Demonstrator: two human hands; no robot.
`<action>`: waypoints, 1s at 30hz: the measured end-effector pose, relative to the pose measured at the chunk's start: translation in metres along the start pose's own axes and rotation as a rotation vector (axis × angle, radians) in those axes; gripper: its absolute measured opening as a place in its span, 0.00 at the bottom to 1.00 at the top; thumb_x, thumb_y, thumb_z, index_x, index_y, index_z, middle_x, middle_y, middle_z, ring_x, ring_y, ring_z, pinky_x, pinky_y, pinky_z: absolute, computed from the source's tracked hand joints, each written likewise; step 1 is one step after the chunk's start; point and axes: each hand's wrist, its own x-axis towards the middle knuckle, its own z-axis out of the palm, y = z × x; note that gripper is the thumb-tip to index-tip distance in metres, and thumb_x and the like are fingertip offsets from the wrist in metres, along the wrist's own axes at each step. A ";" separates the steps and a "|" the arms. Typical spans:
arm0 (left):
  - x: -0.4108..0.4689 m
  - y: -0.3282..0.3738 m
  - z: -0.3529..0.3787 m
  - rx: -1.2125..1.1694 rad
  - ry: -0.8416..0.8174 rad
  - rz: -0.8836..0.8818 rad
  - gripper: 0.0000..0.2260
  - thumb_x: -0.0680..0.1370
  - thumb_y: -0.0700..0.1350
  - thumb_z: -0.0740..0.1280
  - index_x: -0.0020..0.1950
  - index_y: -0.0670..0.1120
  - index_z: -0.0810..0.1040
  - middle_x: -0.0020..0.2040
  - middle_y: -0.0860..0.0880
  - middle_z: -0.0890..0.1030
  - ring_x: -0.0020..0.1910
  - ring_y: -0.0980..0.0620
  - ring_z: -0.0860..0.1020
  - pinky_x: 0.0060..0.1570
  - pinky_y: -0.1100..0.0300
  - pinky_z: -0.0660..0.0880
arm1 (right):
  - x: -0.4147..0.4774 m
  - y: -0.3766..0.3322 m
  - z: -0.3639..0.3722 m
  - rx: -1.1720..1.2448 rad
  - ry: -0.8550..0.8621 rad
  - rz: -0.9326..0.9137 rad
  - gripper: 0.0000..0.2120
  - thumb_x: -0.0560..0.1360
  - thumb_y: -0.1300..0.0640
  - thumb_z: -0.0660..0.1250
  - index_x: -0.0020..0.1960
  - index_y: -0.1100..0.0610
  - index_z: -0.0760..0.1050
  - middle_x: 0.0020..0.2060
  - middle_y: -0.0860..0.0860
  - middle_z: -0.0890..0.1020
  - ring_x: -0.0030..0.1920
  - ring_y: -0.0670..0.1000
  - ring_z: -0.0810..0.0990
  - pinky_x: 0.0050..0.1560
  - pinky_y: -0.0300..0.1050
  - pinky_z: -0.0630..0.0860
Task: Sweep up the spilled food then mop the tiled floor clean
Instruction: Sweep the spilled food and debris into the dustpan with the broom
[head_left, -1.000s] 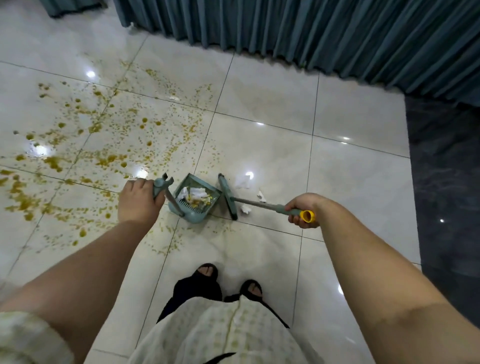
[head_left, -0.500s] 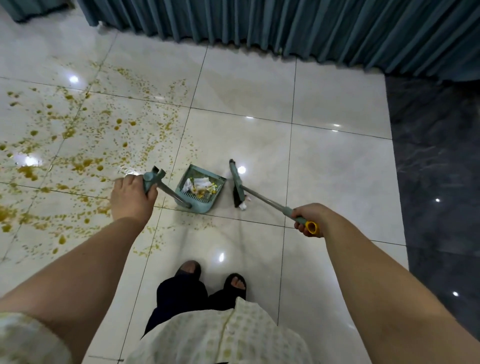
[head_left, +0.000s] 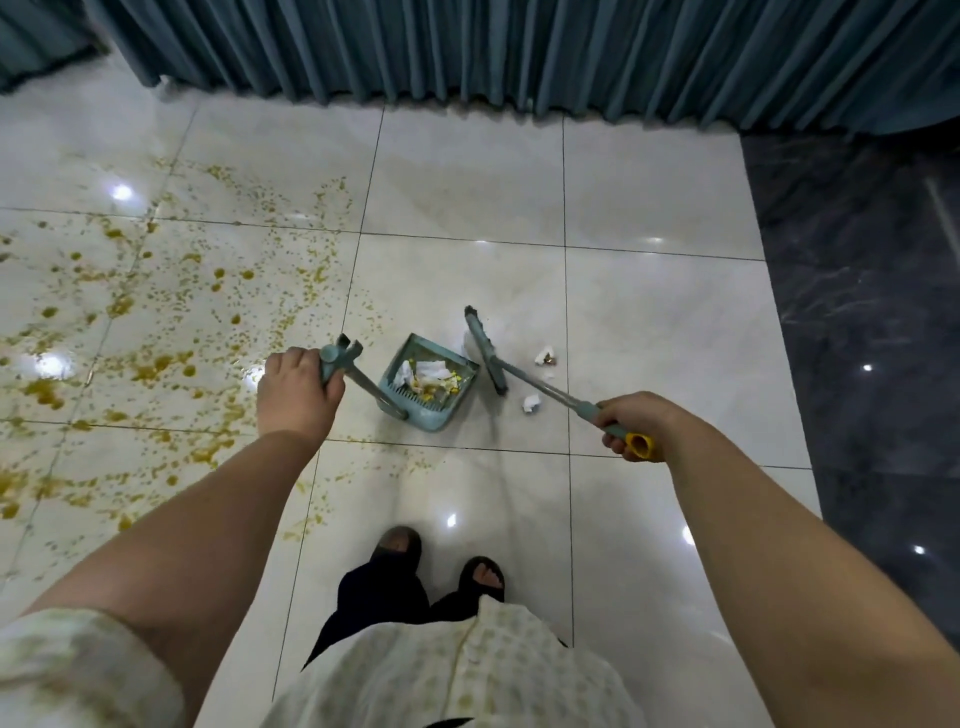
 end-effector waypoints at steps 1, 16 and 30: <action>0.003 -0.003 -0.002 -0.007 0.002 0.009 0.15 0.79 0.47 0.63 0.56 0.36 0.76 0.54 0.38 0.77 0.56 0.38 0.70 0.57 0.47 0.67 | -0.002 -0.005 0.003 -0.001 -0.015 -0.001 0.11 0.76 0.62 0.64 0.58 0.58 0.76 0.36 0.59 0.76 0.27 0.50 0.72 0.24 0.38 0.69; 0.060 -0.150 -0.041 -0.024 -0.035 0.030 0.13 0.78 0.46 0.65 0.55 0.37 0.77 0.52 0.38 0.76 0.55 0.38 0.69 0.56 0.46 0.67 | 0.004 -0.103 0.115 0.064 -0.220 0.189 0.12 0.77 0.60 0.62 0.57 0.66 0.73 0.31 0.55 0.74 0.20 0.46 0.68 0.18 0.33 0.66; 0.119 -0.141 -0.018 -0.107 -0.075 0.138 0.12 0.78 0.48 0.64 0.54 0.40 0.77 0.51 0.42 0.76 0.54 0.42 0.69 0.54 0.50 0.68 | 0.034 -0.091 0.106 0.428 -0.165 0.318 0.09 0.80 0.57 0.60 0.52 0.63 0.70 0.33 0.55 0.72 0.16 0.45 0.67 0.16 0.31 0.66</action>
